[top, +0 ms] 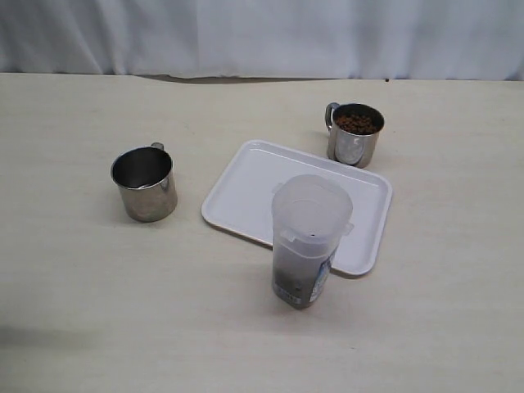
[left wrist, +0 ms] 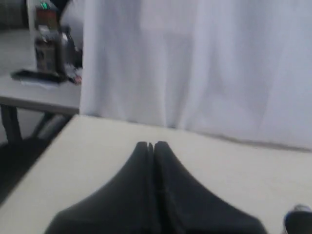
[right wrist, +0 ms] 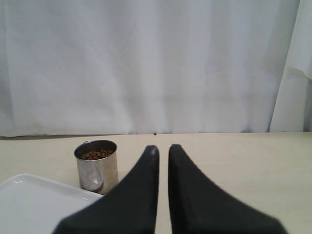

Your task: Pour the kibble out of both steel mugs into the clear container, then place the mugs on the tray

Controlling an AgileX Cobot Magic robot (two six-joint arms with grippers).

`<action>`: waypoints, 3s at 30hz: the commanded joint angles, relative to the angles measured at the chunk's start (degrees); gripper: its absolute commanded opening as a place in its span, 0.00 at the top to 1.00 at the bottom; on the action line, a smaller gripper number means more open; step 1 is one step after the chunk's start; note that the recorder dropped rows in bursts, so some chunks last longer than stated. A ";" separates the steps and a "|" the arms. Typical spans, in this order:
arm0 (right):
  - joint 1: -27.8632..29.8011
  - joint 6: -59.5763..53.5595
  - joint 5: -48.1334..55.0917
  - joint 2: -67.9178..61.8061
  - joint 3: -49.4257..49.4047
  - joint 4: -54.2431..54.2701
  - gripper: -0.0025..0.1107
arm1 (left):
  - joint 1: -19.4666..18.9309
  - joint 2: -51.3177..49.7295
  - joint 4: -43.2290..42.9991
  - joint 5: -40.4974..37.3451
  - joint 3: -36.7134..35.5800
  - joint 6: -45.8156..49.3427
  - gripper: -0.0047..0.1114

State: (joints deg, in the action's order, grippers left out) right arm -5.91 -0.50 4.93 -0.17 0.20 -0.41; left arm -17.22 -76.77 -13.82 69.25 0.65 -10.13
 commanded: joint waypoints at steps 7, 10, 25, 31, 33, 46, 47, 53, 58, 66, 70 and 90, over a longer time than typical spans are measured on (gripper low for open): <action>-0.29 0.02 -0.37 0.17 -0.20 -0.01 0.93 | 8.48 48.17 2.36 -35.76 -0.65 -3.64 0.96; -0.29 0.02 -0.37 0.17 -0.20 -0.01 0.93 | 15.17 60.26 5.52 -50.08 -0.65 -0.32 0.96; -0.29 0.02 -0.37 0.17 -0.20 -0.01 0.93 | 17.22 76.77 8.52 -77.24 -0.65 2.38 0.96; -0.29 0.02 -0.37 0.17 -0.20 -0.01 0.93 | 17.22 76.77 11.46 -78.02 -0.65 0.52 0.96; -0.29 0.02 -0.37 0.17 -0.20 -0.01 0.93 | 17.22 76.77 11.97 -78.02 -0.65 0.51 0.96; -0.29 0.02 -0.37 0.17 -0.20 -0.01 0.93 | 17.22 76.77 11.97 -77.92 -0.65 0.76 0.96; -0.29 0.02 -0.37 0.17 -0.20 -0.01 0.93 | 17.22 76.77 11.97 -77.92 -0.65 0.76 0.96; -0.29 -0.42 -3.45 0.17 -0.20 -1.32 0.93 | 17.22 76.77 11.97 -77.92 -0.65 0.87 0.96; -0.29 0.50 -17.39 0.17 -0.20 2.60 0.93 | 17.22 76.77 11.97 -77.92 -0.65 0.87 0.96; -0.29 6.84 -33.34 0.17 -0.20 14.15 0.93 | 17.22 76.77 11.97 -77.92 -0.65 0.87 0.96; -0.29 5.11 -39.66 -1.13 -0.20 19.39 0.93 | 17.22 76.77 11.97 -77.92 -0.65 0.87 0.96; 0.11 -8.09 -33.90 -74.44 16.79 8.28 0.93 | 17.22 76.77 11.97 -77.92 -0.65 0.87 0.96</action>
State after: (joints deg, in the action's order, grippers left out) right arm -5.95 -5.49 -26.04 -69.48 16.47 7.59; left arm -0.48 -0.14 -2.50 -9.04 0.15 -8.97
